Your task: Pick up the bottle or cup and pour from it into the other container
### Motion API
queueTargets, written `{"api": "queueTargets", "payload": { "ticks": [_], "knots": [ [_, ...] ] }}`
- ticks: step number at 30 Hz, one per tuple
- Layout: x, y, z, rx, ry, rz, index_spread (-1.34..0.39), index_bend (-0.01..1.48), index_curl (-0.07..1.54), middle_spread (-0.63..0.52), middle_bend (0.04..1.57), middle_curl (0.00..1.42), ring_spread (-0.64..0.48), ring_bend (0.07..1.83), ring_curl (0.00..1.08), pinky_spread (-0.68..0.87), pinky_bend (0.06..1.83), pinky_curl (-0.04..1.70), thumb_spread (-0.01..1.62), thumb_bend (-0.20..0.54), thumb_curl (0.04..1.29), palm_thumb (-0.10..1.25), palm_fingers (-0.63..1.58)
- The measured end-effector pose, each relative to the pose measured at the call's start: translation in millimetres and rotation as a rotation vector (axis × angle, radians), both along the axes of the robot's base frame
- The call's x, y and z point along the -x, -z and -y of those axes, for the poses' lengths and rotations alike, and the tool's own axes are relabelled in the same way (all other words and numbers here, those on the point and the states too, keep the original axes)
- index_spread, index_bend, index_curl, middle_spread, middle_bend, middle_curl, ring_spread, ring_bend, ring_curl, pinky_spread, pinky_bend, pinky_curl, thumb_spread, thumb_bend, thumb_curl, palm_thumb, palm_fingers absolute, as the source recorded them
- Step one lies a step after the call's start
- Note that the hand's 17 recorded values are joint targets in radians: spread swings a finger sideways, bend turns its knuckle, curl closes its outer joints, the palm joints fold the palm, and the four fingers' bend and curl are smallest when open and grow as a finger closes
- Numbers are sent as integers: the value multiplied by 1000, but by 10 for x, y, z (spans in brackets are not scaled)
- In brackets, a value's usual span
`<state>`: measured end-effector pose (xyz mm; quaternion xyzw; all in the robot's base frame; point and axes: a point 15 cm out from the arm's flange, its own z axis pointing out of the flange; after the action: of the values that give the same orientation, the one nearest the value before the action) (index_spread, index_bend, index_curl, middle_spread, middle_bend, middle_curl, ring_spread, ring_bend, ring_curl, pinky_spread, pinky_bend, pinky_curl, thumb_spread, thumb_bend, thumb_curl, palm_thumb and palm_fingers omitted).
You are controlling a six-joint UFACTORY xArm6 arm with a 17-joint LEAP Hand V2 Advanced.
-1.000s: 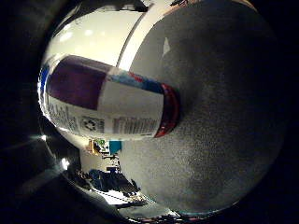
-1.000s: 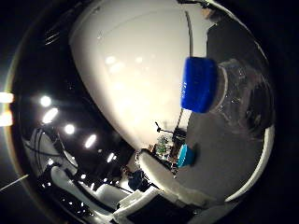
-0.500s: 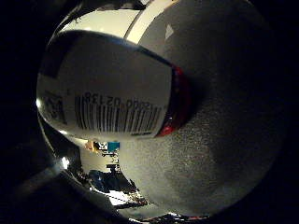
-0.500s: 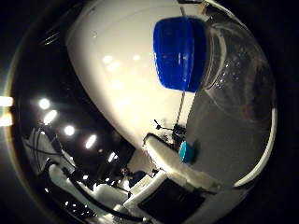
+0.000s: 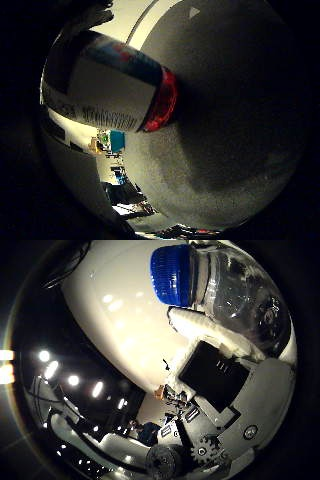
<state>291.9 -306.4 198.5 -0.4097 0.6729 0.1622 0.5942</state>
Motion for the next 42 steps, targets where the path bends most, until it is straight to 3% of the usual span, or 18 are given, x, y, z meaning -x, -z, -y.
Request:
{"api": "queueTargets", "payload": {
  "ticks": [5,10,13,21,32,42],
  "knots": [
    [-19,-59,-69,7,-17,0,-211,835,678,-81,1104,654,-163,1248,501,-239,1453,306,804,-16,579,923,1282],
    [-57,-173,-114,31,-33,9,-186,1066,759,-100,1287,709,-193,1358,589,-190,1560,408,750,-13,659,1004,1166],
    [-85,-248,-171,41,-48,16,-182,1132,777,-106,1337,725,-204,1386,628,-176,1588,457,717,-13,704,1035,1128],
    [-125,-520,-515,96,-106,25,-176,1196,782,-110,1380,735,-211,1397,694,-172,1567,573,621,-16,800,1063,1100],
    [-282,-1025,-1428,282,-278,30,-175,1211,775,-112,1383,740,-198,1416,713,-182,1460,728,531,-19,888,1062,1109],
    [-285,-1400,-2133,496,-402,-74,-175,1207,773,-111,1380,740,-197,1412,717,-195,1381,853,488,-18,928,1064,1117]
  ]
}}
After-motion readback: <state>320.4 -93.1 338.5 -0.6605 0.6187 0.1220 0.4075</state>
